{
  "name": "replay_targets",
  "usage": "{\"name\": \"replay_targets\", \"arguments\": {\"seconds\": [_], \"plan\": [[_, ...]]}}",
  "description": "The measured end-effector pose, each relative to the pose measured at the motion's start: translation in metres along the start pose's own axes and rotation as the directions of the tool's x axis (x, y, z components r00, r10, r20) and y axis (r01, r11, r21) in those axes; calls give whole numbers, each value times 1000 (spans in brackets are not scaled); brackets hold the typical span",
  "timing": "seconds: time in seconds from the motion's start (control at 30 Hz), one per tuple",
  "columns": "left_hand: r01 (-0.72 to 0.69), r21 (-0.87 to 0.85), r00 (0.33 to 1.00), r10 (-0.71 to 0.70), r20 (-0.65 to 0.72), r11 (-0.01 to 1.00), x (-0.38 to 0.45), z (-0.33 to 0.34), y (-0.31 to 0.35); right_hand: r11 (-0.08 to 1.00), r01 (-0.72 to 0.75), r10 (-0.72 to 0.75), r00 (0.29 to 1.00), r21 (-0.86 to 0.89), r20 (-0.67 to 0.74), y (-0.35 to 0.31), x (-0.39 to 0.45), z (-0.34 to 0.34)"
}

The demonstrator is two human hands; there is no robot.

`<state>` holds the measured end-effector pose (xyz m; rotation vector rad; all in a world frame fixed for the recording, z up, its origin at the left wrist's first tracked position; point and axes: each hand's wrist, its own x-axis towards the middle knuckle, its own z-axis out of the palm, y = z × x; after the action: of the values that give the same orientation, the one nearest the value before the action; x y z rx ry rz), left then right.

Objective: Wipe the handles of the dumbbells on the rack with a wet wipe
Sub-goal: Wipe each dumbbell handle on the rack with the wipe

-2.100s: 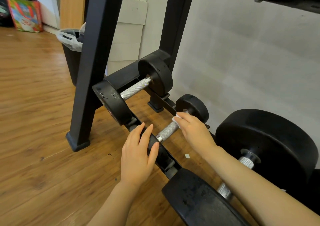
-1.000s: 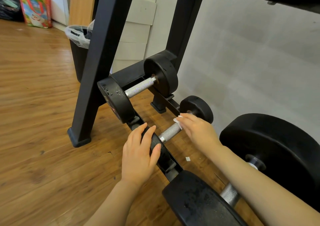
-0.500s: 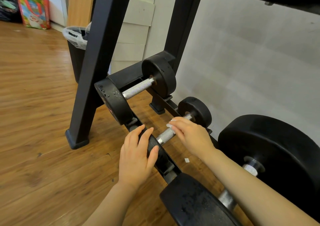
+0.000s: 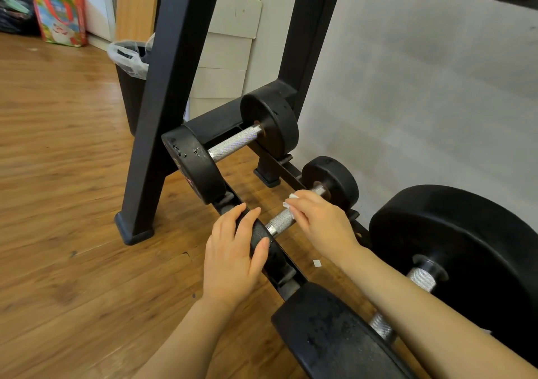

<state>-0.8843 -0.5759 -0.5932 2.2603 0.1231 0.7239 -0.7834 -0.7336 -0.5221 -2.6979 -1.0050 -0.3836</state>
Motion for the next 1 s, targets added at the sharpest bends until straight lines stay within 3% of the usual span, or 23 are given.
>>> {"name": "replay_targets", "arguments": {"seconds": [0.1, 0.23, 0.4, 0.57, 0.7, 1.0], "plan": [[12, -2, 1000, -12, 2, 1000, 0, -1, 1, 997, 76, -75, 997, -27, 30, 1, -4, -1], [3, 7, 1000, -3, 10, 1000, 0, -1, 2, 999, -14, 12, 999, -42, -29, 6, -1, -2], [11, 3, 1000, -11, 13, 1000, 0, -1, 1, 997, 73, -72, 996, -12, 52, 1, -7, -2], [11, 1, 1000, -11, 24, 1000, 0, -2, 1, 998, -25, 24, 1000, -61, -11, 9, -5, -1], [19, 6, 999, -19, 30, 1000, 0, -2, 1, 990, 98, -95, 995, -103, 30, 1, -10, 3], [5, -8, 1000, -5, 25, 1000, 1, -2, 0, 969, 113, -133, 988, -218, -79, 5, -9, 5]]}}
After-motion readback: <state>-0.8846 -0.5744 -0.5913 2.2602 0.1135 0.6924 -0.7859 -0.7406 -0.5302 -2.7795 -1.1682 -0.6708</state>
